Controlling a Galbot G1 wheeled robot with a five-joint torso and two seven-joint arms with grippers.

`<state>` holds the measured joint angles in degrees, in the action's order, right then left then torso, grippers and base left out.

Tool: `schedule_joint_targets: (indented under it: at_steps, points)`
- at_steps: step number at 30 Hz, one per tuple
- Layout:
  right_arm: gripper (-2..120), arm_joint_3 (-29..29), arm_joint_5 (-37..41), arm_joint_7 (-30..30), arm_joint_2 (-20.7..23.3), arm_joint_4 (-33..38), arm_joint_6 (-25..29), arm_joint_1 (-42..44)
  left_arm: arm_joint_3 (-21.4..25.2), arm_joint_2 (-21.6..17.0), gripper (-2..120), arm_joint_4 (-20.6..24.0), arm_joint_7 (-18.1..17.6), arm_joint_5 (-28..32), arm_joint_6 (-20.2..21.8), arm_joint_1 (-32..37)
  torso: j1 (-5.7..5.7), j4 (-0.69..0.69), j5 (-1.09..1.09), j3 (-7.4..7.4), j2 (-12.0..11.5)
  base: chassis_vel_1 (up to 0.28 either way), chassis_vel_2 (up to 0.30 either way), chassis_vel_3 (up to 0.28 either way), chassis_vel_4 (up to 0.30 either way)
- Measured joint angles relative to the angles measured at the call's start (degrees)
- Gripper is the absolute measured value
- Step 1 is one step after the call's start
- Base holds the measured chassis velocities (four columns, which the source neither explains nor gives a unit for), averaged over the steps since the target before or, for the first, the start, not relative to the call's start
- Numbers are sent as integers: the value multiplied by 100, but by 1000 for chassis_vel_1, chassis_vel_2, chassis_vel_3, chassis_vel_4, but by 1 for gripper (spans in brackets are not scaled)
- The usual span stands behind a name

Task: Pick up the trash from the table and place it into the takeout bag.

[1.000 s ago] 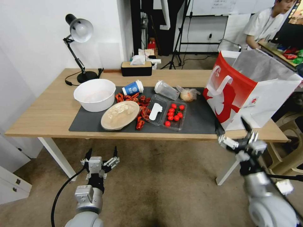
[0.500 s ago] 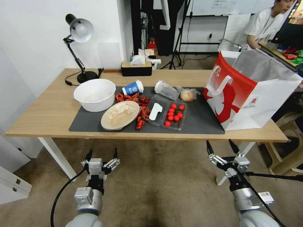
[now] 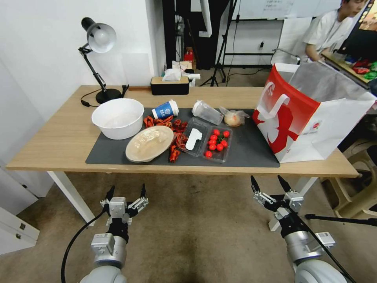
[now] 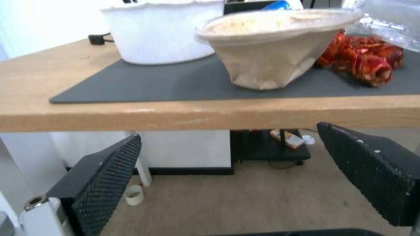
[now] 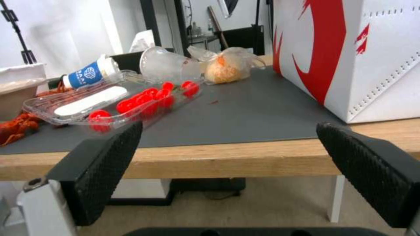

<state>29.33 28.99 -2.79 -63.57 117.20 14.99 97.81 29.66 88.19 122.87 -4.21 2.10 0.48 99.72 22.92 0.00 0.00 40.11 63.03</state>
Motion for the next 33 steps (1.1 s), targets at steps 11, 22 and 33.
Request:
schedule_joint_targets:
  at_steps: [11, 22, 33]
  points:
    - [100, 30, 2, 14, 22, 23, -93, -16, -5, 10, 100, 8, 3, -31, 0, 52, 0, 0, 0, 0, 0, 0, 0, 0, 0]
    - [100, 4, -17, -22, -2, 100, -236, -41, -62, 13, 100, -68, 35, -80, -18, 2, 0, 0, 0, 0, 0, 0, 0, 0, 0]
    - [100, -296, 155, -272, 103, 409, -1057, -539, -69, 2, 100, -80, 42, -93, -19, -42, 0, 0, 0, 0, 0, 0, 0, 0, 0]
